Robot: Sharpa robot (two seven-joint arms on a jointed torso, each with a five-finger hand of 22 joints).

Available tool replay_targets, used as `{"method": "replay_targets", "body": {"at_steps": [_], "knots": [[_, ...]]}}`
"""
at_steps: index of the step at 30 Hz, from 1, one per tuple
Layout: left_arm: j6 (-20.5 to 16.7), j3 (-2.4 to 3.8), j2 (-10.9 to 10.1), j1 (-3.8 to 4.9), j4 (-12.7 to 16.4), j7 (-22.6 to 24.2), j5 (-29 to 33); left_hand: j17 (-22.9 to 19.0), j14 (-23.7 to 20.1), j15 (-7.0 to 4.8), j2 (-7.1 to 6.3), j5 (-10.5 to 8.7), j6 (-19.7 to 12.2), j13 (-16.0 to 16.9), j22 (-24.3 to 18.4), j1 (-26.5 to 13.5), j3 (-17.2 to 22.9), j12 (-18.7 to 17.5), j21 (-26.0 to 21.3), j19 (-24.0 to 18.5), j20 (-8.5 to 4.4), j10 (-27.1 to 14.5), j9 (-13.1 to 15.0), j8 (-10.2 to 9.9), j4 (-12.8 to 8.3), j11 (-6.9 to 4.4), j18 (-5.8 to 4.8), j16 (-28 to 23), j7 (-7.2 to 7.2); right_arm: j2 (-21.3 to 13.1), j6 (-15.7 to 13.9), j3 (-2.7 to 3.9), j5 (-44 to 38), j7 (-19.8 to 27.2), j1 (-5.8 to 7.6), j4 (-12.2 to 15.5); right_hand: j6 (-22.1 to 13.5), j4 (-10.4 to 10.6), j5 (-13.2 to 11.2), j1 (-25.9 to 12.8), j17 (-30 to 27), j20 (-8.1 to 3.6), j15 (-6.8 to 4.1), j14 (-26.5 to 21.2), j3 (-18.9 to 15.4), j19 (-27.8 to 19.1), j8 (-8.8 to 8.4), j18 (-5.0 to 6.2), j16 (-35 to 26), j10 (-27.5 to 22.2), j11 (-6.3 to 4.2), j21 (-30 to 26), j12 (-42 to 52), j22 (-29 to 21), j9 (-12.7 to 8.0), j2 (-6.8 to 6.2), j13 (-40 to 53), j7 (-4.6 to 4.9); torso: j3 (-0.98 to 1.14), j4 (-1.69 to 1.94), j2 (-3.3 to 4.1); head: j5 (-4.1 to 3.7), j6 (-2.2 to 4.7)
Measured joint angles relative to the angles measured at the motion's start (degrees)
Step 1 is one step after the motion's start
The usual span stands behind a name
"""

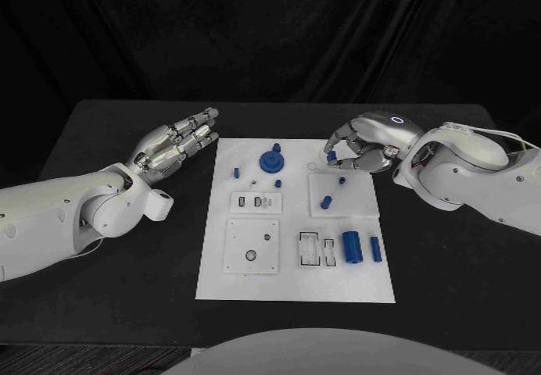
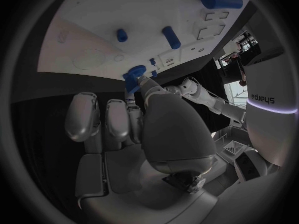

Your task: Assemble the parts on the task board

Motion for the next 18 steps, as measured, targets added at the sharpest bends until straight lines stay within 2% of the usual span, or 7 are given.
{"method": "replay_targets", "body": {"at_steps": [7, 18], "knots": [[0.0, 0.0, 0.2, 0.0, 0.1, 0.0, 0.0, 0.0, 0.0, 0.0, 0.0, 0.0, 0.0, 0.0, 0.0, 0.0, 0.2, 0.0, 0.0, 0.0, 0.0, 0.0, 0.0, 0.0, -0.2, 0.0, 0.0, 0.0, 0.0, 3.4, 1.2, -0.02, 0.0, -0.2, -0.17, 0.9, 0.0, 0.0, -0.2, 0.0, -0.1, 0.0, 0.16, 0.2, 0.0, 0.0, -0.01, 0.0, 0.0, 0.0, 0.0, -0.2, 0.0, 0.0, 0.1, 0.0, -0.1, 0.0, -0.01, 0.04, 0.02, 0.38, 0.07], [0.0, 0.0, 0.7, 0.0, -0.1, 0.0, 0.0, 0.0, 0.0, 0.0, 0.0, 0.0, 0.0, 0.0, 0.0, 0.0, 0.2, 0.0, 0.0, 0.0, 0.0, 0.0, 0.0, 0.0, -0.2, 0.0, 0.0, 0.0, 0.0, 10.1, 3.1, -0.03, -0.6, -0.3, -3.23, -1.6, 0.0, 0.0, -0.2, 0.0, 0.0, 0.0, 0.17, 0.2, 0.0, 0.0, -0.06, 0.0, 0.0, 0.0, 0.4, -0.5, 0.0, 0.0, 0.1, -0.01, -0.4, 0.02, 0.13, -0.1, 0.09, 0.38, -0.12]]}}
